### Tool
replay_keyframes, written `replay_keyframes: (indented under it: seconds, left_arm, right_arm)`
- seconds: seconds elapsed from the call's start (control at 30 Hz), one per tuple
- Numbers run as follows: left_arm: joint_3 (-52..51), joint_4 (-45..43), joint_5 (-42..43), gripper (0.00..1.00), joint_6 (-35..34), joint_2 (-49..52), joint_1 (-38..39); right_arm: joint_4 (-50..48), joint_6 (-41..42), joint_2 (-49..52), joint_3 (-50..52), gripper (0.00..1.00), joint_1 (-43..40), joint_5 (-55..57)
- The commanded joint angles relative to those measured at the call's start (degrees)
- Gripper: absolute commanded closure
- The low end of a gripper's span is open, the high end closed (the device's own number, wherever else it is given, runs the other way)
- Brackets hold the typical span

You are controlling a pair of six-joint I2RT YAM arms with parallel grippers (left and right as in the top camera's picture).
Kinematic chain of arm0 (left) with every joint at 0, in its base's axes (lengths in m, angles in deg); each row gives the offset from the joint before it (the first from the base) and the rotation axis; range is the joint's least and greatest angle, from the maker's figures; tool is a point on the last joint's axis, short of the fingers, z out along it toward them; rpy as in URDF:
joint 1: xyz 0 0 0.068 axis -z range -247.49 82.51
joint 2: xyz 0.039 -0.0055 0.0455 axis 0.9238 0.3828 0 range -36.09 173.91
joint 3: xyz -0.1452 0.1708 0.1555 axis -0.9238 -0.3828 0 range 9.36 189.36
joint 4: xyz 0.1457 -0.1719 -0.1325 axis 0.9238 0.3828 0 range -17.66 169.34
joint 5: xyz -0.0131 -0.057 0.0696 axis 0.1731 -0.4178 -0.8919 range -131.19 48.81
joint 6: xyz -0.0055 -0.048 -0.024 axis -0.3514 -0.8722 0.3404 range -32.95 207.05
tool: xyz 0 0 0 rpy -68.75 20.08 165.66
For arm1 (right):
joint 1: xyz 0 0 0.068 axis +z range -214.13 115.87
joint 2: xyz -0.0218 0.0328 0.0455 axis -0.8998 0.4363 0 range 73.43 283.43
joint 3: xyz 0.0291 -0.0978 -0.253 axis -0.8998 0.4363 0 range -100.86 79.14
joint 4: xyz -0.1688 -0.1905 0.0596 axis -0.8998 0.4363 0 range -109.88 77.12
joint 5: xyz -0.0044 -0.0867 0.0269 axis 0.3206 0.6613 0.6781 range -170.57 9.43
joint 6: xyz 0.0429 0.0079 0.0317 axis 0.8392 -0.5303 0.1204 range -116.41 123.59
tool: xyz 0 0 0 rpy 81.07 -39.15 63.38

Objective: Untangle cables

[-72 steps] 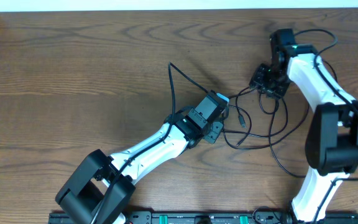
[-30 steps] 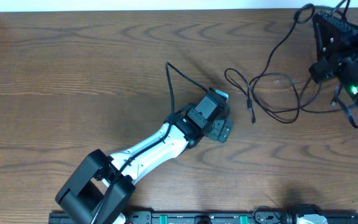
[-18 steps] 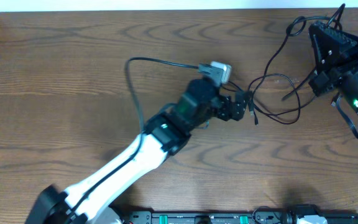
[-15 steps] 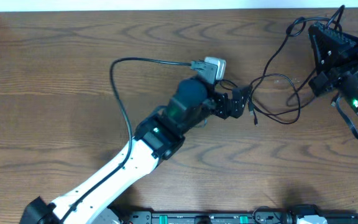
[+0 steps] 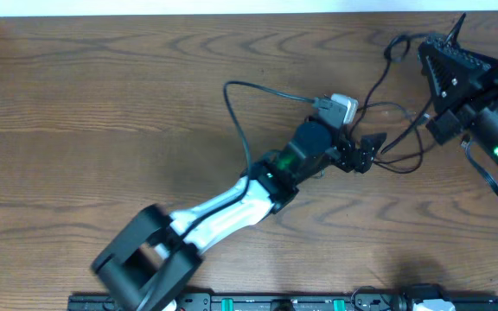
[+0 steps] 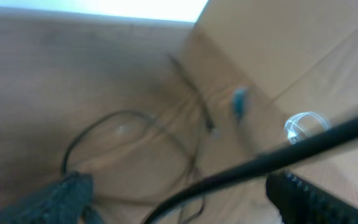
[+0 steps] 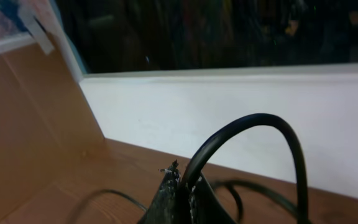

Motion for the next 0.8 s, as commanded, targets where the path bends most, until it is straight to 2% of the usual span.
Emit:
replay_keyframes:
  seconds: [0.0, 0.13, 0.3, 0.4, 0.5, 0.77]
  left_arm:
    - [0.15, -0.07, 0.39, 0.11, 0.9, 6.8, 0.15]
    - [0.15, 5.44, 0.59, 0.12, 0.87, 11.34, 0.15]
    - [0.15, 14.14, 0.57, 0.12, 0.96, 11.72, 0.15]
    - [0.15, 19.45, 0.52, 0.12, 0.98, 11.72, 0.11]
    - [0.15, 26.29, 0.5, 0.12, 3.87, 11.72, 0.09]
    - [0.15, 35.19, -0.48, 0.14, 4.85, 9.14, -1.31]
  right_arm:
    - [-2.23, 1.2, -2.4, -0.15, 0.99, -0.13, -1.46]
    - [-6.93, 1.11, -2.75, -1.11, 0.99, -0.15, 1.57]
    - [-13.46, -0.37, -1.84, -2.78, 0.99, -0.85, 9.4]
    - [-17.07, -0.39, -0.96, -3.85, 0.99, -2.71, 12.39]
    - [-21.86, -0.33, 0.55, -6.49, 0.99, -6.29, 13.92]
    - [-23.41, -1.86, 5.88, -13.92, 0.99, -13.66, 16.31]
